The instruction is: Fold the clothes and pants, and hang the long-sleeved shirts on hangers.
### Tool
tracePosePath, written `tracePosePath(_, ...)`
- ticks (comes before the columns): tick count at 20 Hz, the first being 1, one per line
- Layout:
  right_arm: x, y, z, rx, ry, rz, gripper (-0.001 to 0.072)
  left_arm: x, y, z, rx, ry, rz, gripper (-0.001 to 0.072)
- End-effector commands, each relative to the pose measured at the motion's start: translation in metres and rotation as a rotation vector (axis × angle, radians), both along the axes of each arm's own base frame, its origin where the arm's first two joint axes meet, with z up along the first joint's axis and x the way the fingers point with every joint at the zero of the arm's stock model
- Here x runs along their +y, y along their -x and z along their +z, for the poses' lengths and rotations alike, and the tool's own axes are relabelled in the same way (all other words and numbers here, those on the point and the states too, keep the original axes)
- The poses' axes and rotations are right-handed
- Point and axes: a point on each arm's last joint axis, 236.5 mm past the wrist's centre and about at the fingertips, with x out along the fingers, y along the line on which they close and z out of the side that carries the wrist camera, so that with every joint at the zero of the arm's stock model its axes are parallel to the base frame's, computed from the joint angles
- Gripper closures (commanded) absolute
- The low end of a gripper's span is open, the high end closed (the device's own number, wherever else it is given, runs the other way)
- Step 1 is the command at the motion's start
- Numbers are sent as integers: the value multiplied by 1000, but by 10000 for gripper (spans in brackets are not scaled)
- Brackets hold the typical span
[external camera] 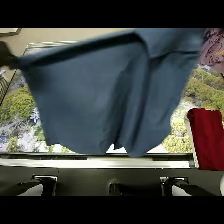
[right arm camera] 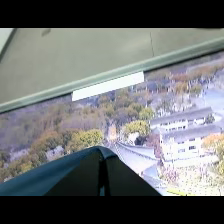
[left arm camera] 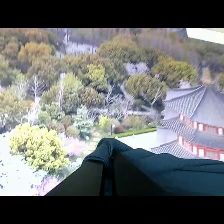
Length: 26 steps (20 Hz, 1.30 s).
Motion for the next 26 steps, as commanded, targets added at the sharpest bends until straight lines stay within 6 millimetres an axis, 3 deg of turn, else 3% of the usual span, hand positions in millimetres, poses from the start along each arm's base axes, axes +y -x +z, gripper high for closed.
tracePosePath(1, 8, -93, -139, 230, -75, 32, 683, 8, -75, -122, 158, -22, 15, 691)
tracePosePath(3, 6, -127, -215, 333, -102, 16, 683, 9, -116, -187, 181, -20, 15, 691)
tracePosePath(6, 8, -152, -309, 457, -153, 4, 683, 4, -136, -269, 265, -12, 9, 691)
tracePosePath(9, 17, -152, -377, 579, -204, 14, 683, -4, -129, -317, 366, 9, -1, 690)
tracePosePath(11, 25, -147, -399, 633, -238, 27, 682, -14, -125, -330, 400, 59, -3, 689)
tracePosePath(13, 30, -143, -405, 660, -257, 40, 677, -21, -123, -329, 406, 95, -4, 685)
tracePosePath(14, 33, -140, -403, 671, -271, 50, 629, -23, -121, -327, 415, 110, -5, 629)
tracePosePath(17, 39, -119, -385, 723, -271, 106, 445, -12, -105, -305, 485, 125, 2, 112)
tracePosePath(19, 32, -93, -357, 740, -176, 218, 381, 15, -91, -273, 508, 121, 16, 89)
tracePosePath(21, 5, -60, -331, 769, -70, 305, 362, 51, -70, -239, 511, 119, 49, 89)
tracePosePath(23, -27, -32, -311, 787, -84, 310, 365, 83, -41, -215, 530, 135, 105, 91)
tracePosePath(25, -42, -3, -310, 795, -174, 312, 365, 104, -13, -205, 546, 158, 158, 91)
tracePosePath(26, -39, 19, -318, 821, -234, 328, 365, 108, -1, -205, 554, 177, 175, 92)
